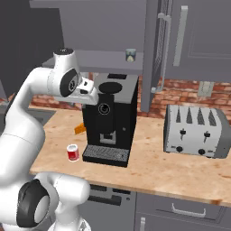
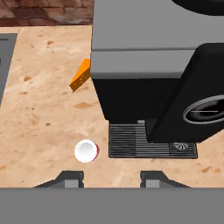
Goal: Restock the canned food cabinet by taking the new fresh canned food from the counter and placing it in the cabinet. Then, take the old canned food from the cabinet and place it on the counter.
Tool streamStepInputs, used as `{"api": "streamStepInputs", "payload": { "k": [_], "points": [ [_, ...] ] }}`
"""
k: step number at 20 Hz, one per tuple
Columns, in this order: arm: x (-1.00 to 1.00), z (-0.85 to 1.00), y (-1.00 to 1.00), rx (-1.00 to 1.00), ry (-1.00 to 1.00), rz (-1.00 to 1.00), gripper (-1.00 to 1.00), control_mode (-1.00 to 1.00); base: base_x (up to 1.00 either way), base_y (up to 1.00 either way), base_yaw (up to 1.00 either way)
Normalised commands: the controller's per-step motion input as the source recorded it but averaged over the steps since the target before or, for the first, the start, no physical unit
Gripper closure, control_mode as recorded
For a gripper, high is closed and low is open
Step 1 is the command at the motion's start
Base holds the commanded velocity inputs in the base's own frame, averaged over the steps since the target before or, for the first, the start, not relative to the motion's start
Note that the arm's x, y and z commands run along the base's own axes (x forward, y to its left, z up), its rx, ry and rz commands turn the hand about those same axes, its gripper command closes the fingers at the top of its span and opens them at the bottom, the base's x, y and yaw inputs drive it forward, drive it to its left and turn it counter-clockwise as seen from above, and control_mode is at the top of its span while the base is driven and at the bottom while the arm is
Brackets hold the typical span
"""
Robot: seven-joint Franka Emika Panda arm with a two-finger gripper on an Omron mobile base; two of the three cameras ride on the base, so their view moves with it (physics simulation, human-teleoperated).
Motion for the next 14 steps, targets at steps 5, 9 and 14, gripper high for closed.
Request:
{"api": "streamStepInputs", "payload": {
  "k": [5, 9, 14],
  "points": [
    [-0.06, -0.02, 0.03, 0.05, 0.00, 0.00, -1.00, -1.00, 0.00, 0.00, 0.00],
    [-0.29, -0.48, 0.00, 0.04, 0.00, 0.00, -1.00, -1.00, 0.00, 0.00, 0.00],
    [-0.18, -0.96, 0.06, 0.00, 0.05, 0.00, -1.00, -1.00, 0.00, 0.00, 0.00]
  ]
}}
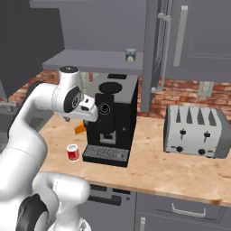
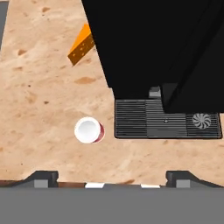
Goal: Restock the canned food cabinet by taking the new fresh canned food from the counter and placing it in the cabinet. Then, take the old canned food from the cabinet and place it on the counter.
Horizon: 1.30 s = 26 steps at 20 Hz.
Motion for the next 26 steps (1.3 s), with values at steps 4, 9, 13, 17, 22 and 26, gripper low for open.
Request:
{"api": "streamStepInputs", "payload": {
  "k": [4, 9, 13, 17, 22, 26],
  "points": [
    [-0.02, -0.99, 0.29, 0.00, 0.04, 0.00, -1.00, -1.00, 0.00, 0.00, 0.00],
    [0.00, -0.88, 0.32, 0.00, 0.01, 0.00, -1.00, -1.00, 0.00, 0.00, 0.00],
    [0.01, -0.66, 0.28, 0.00, 0.02, 0.00, -1.00, -1.00, 0.00, 0.00, 0.00],
    [0.10, -0.44, 0.18, -0.02, 0.00, 0.00, -1.00, -1.00, 0.00, 0.00, 0.00],
    [0.16, -0.28, 0.16, -0.07, 0.00, 0.00, -1.00, -1.00, 0.00, 0.00, 0.00],
    [0.16, -0.22, 0.10, -0.06, 0.00, 0.00, -1.00, -1.00, 0.00, 0.00, 0.00]
  ]
}}
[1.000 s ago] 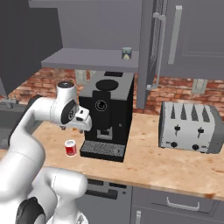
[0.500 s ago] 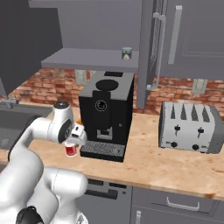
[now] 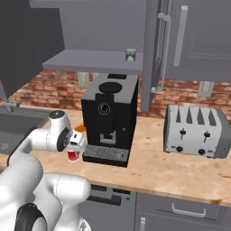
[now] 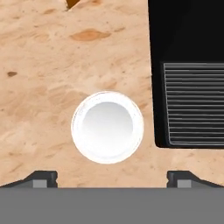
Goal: Restock the canned food cabinet by taking the new fresh canned food from the counter and placing it in the cabinet. Then, take the old canned food from the cabinet and place it on the counter.
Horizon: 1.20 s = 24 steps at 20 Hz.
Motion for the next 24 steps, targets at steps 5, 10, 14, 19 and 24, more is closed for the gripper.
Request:
{"api": "streamStepInputs", "payload": {
  "k": [5, 10, 14, 19, 24],
  "points": [
    [0.13, -0.16, 0.08, -0.02, 0.00, 0.00, -1.00, -1.00, 0.00, 0.00, 0.00],
    [0.22, -0.23, 0.00, 0.00, 0.00, 0.00, -1.00, -1.00, 0.00, 0.00, 0.00],
    [0.23, -0.33, 0.00, 0.00, 0.00, 0.00, -1.00, -1.00, 0.00, 0.00, 0.00],
    [0.23, -0.30, 0.00, 0.00, 0.01, 0.00, -1.00, -1.00, 0.00, 0.00, 0.00],
    [0.02, -0.23, 0.00, 0.00, 0.00, 0.00, 1.00, -1.00, 0.00, 0.00, 0.00]
  ]
}}
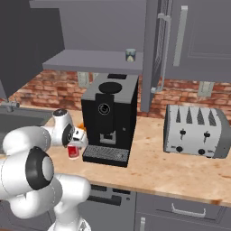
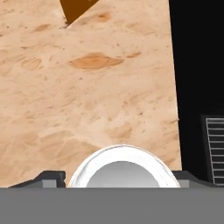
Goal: Restock the canned food cabinet by taking the new fresh canned food from the counter and placing it in the cabinet. Then, take the old canned food from the cabinet and place it on the counter.
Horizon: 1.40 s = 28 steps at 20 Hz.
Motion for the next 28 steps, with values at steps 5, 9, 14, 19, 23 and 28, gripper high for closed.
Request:
{"api": "streamStepInputs", "payload": {
  "k": [5, 9, 14, 19, 23, 28],
  "points": [
    [-0.01, -0.01, 0.00, 0.00, 0.00, 0.00, 1.00, -1.00, 0.00, 0.00, 0.00],
    [-0.47, 0.00, -0.04, 0.00, 0.00, 0.00, 1.00, -1.00, 0.00, 0.00, 0.00],
    [-0.70, 0.01, -0.25, 0.00, -0.05, 0.00, 1.00, -1.00, 0.00, 0.00, 0.00],
    [-0.86, 0.37, -0.44, 0.06, -0.21, 0.00, 1.00, -1.00, 0.00, 0.00, 0.00],
    [-0.80, 0.91, -0.41, 0.09, -0.40, 0.00, 1.00, -1.00, 0.00, 0.00, 0.00],
    [-0.73, 1.00, -0.14, 0.09, -0.51, 0.00, 1.00, -1.00, 0.00, 0.00, 0.00]
  ]
}}
